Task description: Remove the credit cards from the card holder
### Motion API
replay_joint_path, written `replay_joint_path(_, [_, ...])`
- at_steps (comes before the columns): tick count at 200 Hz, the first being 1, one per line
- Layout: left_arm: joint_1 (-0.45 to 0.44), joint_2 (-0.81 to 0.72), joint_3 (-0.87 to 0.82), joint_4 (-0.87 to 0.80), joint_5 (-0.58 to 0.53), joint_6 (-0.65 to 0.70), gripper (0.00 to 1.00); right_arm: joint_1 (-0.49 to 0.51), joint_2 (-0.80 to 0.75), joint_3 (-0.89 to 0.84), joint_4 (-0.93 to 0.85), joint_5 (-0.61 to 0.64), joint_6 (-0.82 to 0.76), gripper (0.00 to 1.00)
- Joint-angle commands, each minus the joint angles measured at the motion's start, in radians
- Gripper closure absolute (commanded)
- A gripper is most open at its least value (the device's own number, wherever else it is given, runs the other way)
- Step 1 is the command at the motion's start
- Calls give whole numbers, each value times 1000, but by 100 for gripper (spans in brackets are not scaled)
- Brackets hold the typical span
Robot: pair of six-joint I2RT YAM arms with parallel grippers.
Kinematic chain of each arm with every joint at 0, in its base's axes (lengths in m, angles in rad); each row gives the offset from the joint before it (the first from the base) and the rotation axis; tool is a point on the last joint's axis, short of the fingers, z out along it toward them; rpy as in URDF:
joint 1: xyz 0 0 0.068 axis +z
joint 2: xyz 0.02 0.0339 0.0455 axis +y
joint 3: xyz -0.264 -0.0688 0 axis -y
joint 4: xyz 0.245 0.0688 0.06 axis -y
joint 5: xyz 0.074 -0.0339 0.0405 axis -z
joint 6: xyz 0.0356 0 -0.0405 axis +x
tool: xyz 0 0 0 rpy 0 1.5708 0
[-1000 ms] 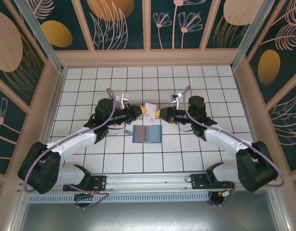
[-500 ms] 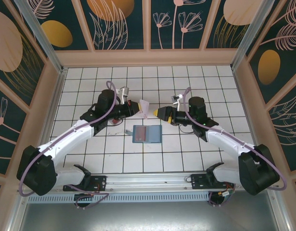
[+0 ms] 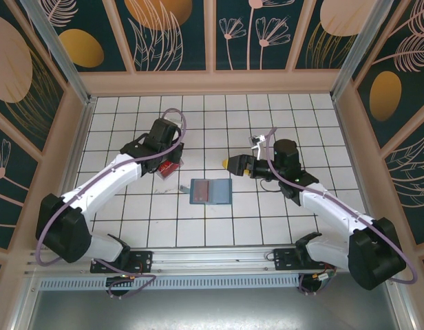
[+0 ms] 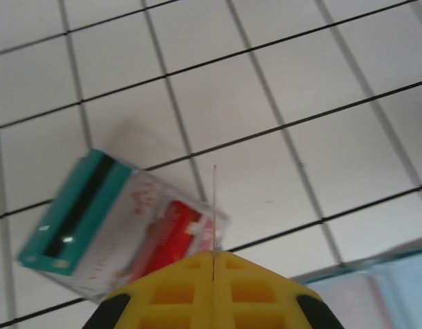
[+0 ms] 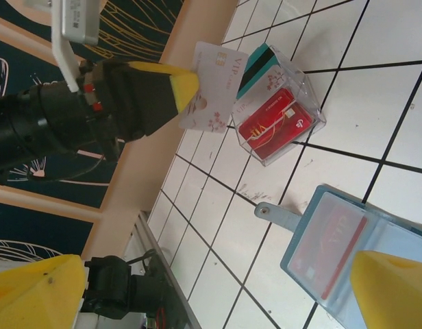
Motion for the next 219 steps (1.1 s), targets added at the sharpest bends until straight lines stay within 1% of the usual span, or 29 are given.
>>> replay_joint_path(1, [-1, 36, 18, -78, -161, 196, 100, -6, -7, -9, 6, 3, -34, 1])
replay_joint_path(20, [-1, 68, 9, -63, -254, 259, 100, -9, -8, -11, 7, 2, -35, 1])
replay_joint_path(36, [2, 64, -23, -4, -277, 308, 100, -14, -9, -11, -1, -1, -39, 1])
replay_joint_path(60, [5, 93, -55, 66, -344, 373, 100, -31, -7, -9, -12, -15, -46, 1])
replay_joint_path(116, [11, 192, -45, 72, -245, 381, 100, -64, 22, 11, -29, -49, -63, 1])
replay_joint_path(174, [14, 235, -66, 91, -241, 380, 100, -76, 50, 14, -17, -67, -61, 1])
replay_joint_path(206, [16, 252, -74, 107, -266, 380, 100, -79, 59, 14, -9, -73, -58, 1])
replay_joint_path(213, [18, 252, -73, 107, -269, 379, 97, -80, 60, 14, -7, -73, -57, 1])
replay_joint_path(219, [19, 254, -71, 108, -275, 376, 89, -79, 61, 14, -7, -73, -57, 1])
